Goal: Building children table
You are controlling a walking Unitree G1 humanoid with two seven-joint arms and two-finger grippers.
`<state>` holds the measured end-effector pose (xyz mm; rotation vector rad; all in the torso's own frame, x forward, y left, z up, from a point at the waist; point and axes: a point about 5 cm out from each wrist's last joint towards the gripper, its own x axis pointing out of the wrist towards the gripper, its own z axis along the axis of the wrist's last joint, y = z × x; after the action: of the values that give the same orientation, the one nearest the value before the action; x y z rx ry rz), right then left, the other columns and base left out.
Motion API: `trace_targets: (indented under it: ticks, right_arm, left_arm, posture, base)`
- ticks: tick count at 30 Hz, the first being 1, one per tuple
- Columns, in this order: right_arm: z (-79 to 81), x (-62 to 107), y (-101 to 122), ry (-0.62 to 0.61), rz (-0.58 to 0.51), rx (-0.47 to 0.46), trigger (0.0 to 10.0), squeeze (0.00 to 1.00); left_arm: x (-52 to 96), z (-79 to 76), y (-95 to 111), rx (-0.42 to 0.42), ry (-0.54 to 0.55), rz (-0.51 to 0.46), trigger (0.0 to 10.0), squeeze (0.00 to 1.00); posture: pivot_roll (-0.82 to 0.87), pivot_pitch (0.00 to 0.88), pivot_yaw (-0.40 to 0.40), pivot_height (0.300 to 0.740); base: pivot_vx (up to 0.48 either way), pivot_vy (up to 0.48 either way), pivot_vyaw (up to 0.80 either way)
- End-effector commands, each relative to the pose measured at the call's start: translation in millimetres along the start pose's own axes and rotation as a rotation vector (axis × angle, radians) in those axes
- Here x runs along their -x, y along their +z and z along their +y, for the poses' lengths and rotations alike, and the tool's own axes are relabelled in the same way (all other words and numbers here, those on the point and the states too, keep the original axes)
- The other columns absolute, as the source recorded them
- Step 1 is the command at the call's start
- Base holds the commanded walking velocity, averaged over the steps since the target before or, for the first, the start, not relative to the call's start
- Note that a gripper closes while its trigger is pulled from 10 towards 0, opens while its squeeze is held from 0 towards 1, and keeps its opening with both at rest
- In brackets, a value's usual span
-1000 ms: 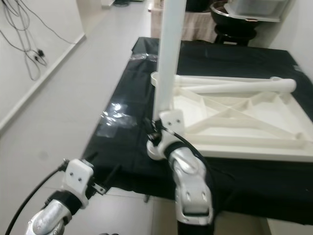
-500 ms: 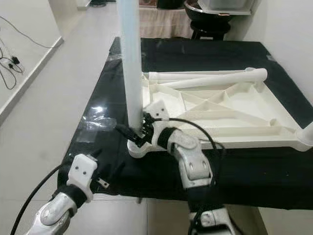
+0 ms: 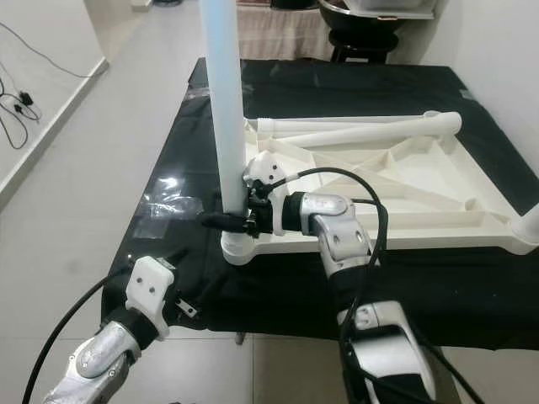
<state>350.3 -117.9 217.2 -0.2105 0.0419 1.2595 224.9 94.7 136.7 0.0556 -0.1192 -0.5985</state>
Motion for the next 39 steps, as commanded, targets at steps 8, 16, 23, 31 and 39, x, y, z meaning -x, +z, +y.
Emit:
trace_targets:
  ticks: [8, 16, 23, 31, 39]
  right_arm:
    - [9.3, 8.1, -19.1, 0.045, -0.012, -0.063, 0.0, 0.0]
    - [47.8, -8.5, -60.8, -0.709, 0.114, -0.185, 0.0, 0.0]
    - [56.8, -25.0, -57.2, -0.774, 0.108, -0.135, 0.0, 0.0]
    - [46.9, -27.6, -54.1, -0.652, 0.077, -0.126, 10.0, 0.92]
    - [43.6, -29.2, -16.5, -0.176, -0.057, -0.021, 10.0, 1.0]
  left_arm:
    - [2.5, -8.9, -1.2, 0.047, -0.018, 0.0, 10.0, 0.0]
    - [-0.4, 2.9, -3.2, 0.05, -0.005, -0.002, 10.0, 0.0]
    - [-4.4, 7.5, -3.4, 0.052, -0.03, -0.001, 10.0, 0.0]
    - [-7.2, 8.7, -3.4, 0.067, -0.014, -0.004, 10.0, 0.0]
    - [-11.2, 7.9, -5.1, 0.072, -0.022, -0.004, 10.0, 0.0]
  posture:
    - [0.08, 0.138, -0.028, 0.74]
    - [0.03, 0.172, -0.002, 0.74]
    - [0.04, 0.158, -0.003, 0.74]
    - [0.04, 0.156, -0.007, 0.74]
    - [0.05, 0.148, -0.02, 0.74]
  base:
    - [0.0, 0.0, 0.0]
    - [0.0, 0.0, 0.0]
    - [0.0, 0.0, 0.0]
    - [0.0, 0.0, 0.0]
    - [0.0, 0.0, 0.0]
